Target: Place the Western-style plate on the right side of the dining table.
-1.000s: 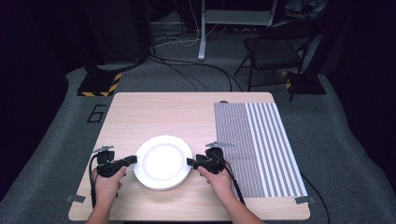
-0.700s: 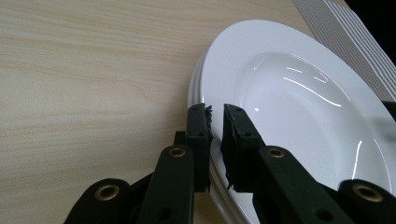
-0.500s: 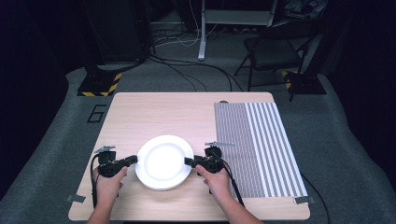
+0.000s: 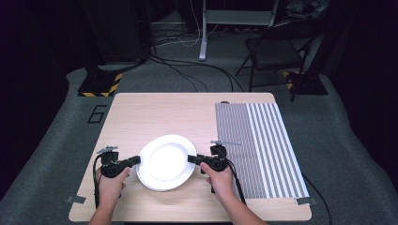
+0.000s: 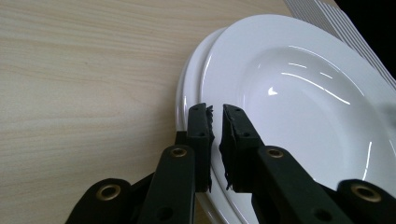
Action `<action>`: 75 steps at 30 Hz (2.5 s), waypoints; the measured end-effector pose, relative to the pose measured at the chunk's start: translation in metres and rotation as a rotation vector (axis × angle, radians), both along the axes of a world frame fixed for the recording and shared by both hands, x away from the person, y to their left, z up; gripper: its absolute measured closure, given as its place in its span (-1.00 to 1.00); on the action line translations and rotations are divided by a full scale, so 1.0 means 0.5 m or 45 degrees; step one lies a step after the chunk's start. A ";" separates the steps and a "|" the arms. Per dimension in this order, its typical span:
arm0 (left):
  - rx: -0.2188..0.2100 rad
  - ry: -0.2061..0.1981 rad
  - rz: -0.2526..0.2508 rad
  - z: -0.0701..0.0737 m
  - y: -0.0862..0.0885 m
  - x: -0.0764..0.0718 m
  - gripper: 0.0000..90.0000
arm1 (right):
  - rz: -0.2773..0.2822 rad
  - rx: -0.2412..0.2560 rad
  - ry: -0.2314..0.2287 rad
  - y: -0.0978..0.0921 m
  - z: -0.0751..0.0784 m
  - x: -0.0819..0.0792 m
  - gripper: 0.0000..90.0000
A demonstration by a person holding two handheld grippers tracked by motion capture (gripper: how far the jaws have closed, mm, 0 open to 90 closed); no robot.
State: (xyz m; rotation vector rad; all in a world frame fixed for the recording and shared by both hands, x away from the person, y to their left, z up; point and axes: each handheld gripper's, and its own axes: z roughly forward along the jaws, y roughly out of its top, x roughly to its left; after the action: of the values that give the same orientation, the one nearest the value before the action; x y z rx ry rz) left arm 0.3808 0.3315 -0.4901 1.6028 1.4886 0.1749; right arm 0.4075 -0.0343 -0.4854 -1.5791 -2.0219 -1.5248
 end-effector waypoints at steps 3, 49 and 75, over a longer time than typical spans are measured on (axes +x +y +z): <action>-0.068 0.013 -0.051 -0.005 -0.003 0.004 0.86 | 0.010 0.014 -0.007 -0.006 0.002 0.001 0.29; 0.024 -0.055 -0.126 0.001 -0.041 0.006 0.55 | 0.005 0.187 0.219 -0.053 -0.008 0.041 0.84; -0.022 -0.057 -0.108 -0.013 -0.057 0.011 0.19 | -0.008 0.195 0.158 -0.096 0.018 0.031 0.81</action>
State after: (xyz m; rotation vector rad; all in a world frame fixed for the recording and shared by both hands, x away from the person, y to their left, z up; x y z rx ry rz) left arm 0.3864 0.3028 -0.4966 1.6345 1.3818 0.1488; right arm 0.4229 -0.0825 -0.4764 -1.5795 -1.7918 -1.5038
